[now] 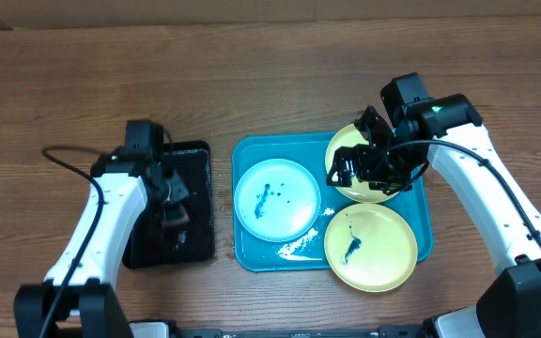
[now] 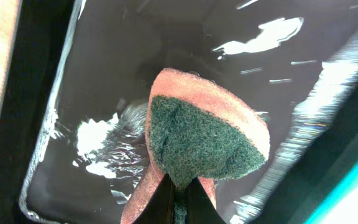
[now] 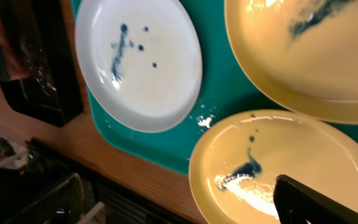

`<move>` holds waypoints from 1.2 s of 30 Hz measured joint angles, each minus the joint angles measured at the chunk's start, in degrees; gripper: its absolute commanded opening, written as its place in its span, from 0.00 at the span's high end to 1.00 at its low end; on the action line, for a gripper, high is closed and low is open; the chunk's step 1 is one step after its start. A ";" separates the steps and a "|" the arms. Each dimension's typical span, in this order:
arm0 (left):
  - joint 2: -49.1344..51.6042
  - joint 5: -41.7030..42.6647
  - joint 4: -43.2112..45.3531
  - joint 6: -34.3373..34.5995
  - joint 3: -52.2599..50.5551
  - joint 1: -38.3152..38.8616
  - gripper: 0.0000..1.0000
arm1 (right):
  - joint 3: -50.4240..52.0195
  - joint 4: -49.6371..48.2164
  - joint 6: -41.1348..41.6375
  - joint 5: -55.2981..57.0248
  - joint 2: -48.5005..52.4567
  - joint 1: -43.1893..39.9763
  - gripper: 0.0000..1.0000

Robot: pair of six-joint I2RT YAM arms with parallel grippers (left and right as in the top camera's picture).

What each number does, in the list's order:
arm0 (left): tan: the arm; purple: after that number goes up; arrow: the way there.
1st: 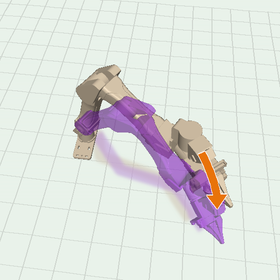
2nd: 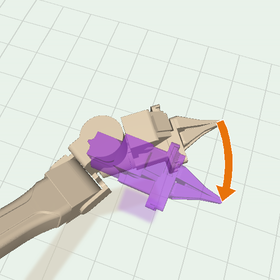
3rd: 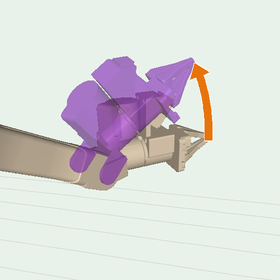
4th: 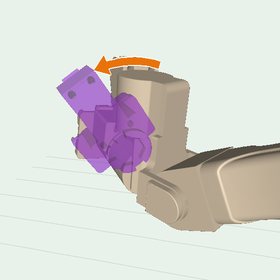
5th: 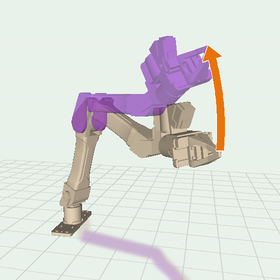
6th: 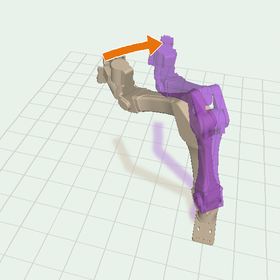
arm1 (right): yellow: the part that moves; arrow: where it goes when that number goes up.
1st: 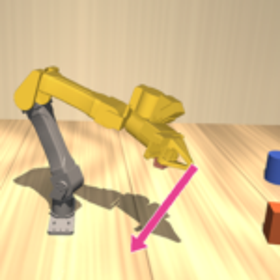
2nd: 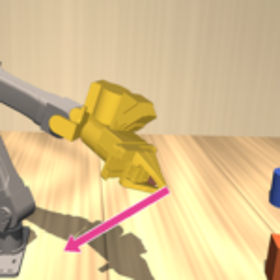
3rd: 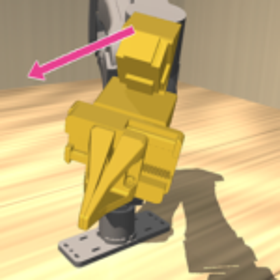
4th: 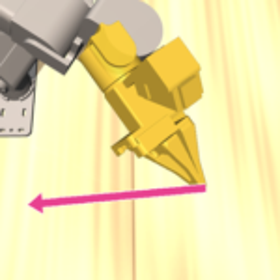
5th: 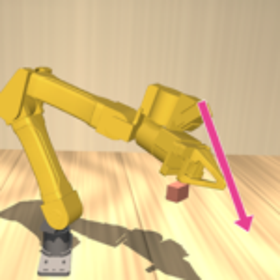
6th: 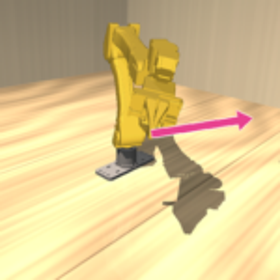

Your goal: Clean dirty plates on tray and stack at the side

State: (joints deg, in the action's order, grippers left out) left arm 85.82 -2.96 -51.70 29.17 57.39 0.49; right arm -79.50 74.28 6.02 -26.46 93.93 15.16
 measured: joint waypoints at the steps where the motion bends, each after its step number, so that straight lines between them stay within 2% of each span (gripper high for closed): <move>1: -0.52 0.15 -0.35 -0.85 1.36 0.87 0.96 | 0.00 -0.61 -0.04 -0.66 0.00 -0.02 0.00; 7: -1.07 0.66 -1.62 -3.37 3.80 4.92 0.96 | 1.01 -5.86 -0.13 -2.25 -0.02 0.52 0.02; 10: -1.07 0.83 -1.31 -4.74 3.80 5.97 0.96 | 4.85 -9.81 -0.31 -2.82 0.00 1.20 0.13; 13: -1.07 0.85 -0.04 -7.41 3.80 6.56 0.96 | 9.49 -14.21 -0.09 -3.78 0.00 2.19 0.07; 18: -1.07 -1.05 0.15 -11.39 3.80 6.51 0.96 | 14.73 -18.97 0.00 -5.14 0.46 4.92 0.05; 22: -1.07 -1.38 0.07 -11.78 3.80 6.19 0.96 | 15.85 -20.94 0.57 -5.53 1.25 6.32 0.18; 26: -1.07 -1.14 0.04 -11.80 3.80 6.16 0.96 | 15.85 -24.24 3.13 -5.46 3.43 6.43 0.36; 34: -1.07 0.44 -0.57 -11.80 3.80 6.16 0.96 | 15.87 -29.20 7.78 -5.09 12.55 6.40 0.36; 36: -1.07 0.66 -0.92 -11.80 3.80 6.16 0.96 | 15.89 -30.62 8.28 -5.07 12.96 6.40 0.38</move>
State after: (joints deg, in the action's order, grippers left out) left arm 84.75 -2.31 -52.62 17.37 61.19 6.66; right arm -63.61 43.66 14.31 -31.53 106.89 21.56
